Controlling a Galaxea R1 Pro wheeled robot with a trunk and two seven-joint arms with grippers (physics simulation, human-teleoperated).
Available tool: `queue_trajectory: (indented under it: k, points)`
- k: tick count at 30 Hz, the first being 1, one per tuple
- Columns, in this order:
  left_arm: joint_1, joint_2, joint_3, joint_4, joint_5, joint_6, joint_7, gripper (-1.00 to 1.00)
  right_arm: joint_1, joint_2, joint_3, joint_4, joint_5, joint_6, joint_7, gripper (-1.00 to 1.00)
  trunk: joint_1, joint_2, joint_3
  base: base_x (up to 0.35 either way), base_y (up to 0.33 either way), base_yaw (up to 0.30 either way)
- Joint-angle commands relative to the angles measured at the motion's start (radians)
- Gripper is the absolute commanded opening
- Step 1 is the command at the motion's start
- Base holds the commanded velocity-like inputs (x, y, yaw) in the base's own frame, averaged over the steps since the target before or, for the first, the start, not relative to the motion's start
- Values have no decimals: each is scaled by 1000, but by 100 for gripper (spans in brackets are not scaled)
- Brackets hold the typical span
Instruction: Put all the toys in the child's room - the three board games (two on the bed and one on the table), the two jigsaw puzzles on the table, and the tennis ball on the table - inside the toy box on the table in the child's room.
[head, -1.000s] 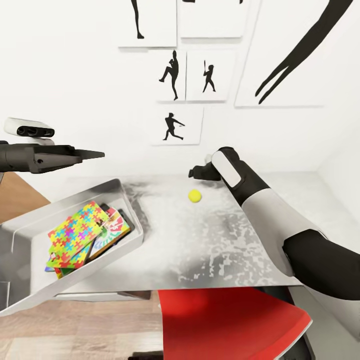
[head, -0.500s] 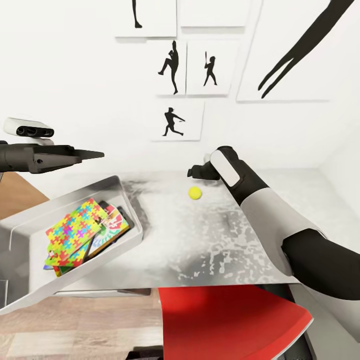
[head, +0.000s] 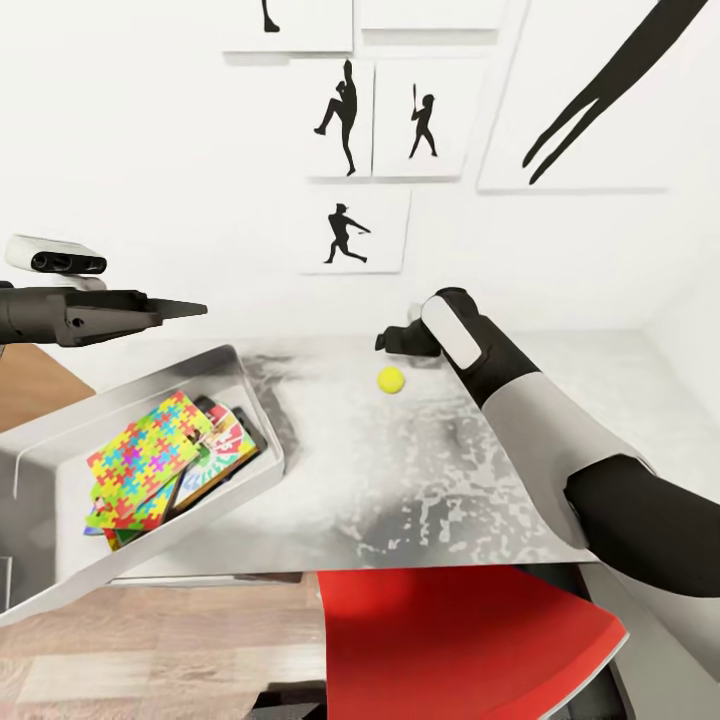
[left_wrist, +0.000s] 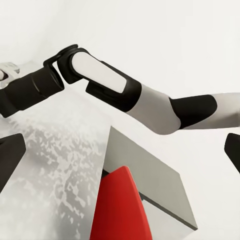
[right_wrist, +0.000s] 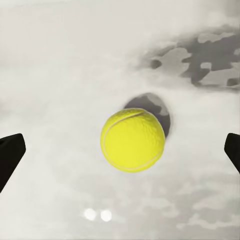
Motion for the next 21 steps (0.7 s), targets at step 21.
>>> queue_trajectory:
  k: [21]
  points:
    - [-1,1,-2,0,1,11,-4,100,-14,-13,1,-3,-10,32,-11,100,1,-2,-36,0,0,0]
